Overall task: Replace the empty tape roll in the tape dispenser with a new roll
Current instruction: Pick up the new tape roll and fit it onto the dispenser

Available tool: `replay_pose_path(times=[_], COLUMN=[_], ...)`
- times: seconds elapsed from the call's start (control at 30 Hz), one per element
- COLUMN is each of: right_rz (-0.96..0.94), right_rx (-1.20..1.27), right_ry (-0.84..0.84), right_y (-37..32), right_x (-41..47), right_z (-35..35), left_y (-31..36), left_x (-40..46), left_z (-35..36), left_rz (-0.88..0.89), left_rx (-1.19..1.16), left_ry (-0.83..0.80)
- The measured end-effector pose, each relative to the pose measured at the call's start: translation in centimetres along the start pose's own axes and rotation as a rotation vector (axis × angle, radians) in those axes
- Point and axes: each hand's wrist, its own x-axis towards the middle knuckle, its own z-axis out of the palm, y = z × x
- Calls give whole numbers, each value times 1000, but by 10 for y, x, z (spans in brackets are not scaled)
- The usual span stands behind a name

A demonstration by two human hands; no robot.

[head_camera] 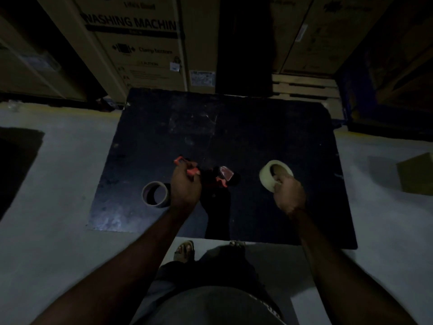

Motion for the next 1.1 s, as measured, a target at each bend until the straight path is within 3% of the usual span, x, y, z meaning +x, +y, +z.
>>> replay_pose_path(times=[0.07, 0.17, 0.4, 0.53, 0.83, 1.0, 1.1], right_rz=[65, 172, 70, 31, -113, -201, -218], right_rx=[282, 658, 1071, 1155, 1180, 1141, 1167], right_ry=[19, -81, -285, -335, -361, -325, -359], right_y=[-3, -13, -40, -58, -98, -113, -116], right_x=[-1, -11, -53, -74, -111, -116, -116], right_z=[-12, -37, -77, -95, -127, -134, -139], left_y=[27, 75, 123, 136, 140, 152, 157], left_x=[-8, -23, -37, -40, -46, -44, -42], left_z=[4, 8, 13, 10, -9, -16, -24], left_rz=[-65, -130, -118, -134, -16, -179, -268], left_rx=[-73, -212, -295, -397, -399, -431, -465], left_ry=[-51, -155, -502, -567, -520, -521, -606])
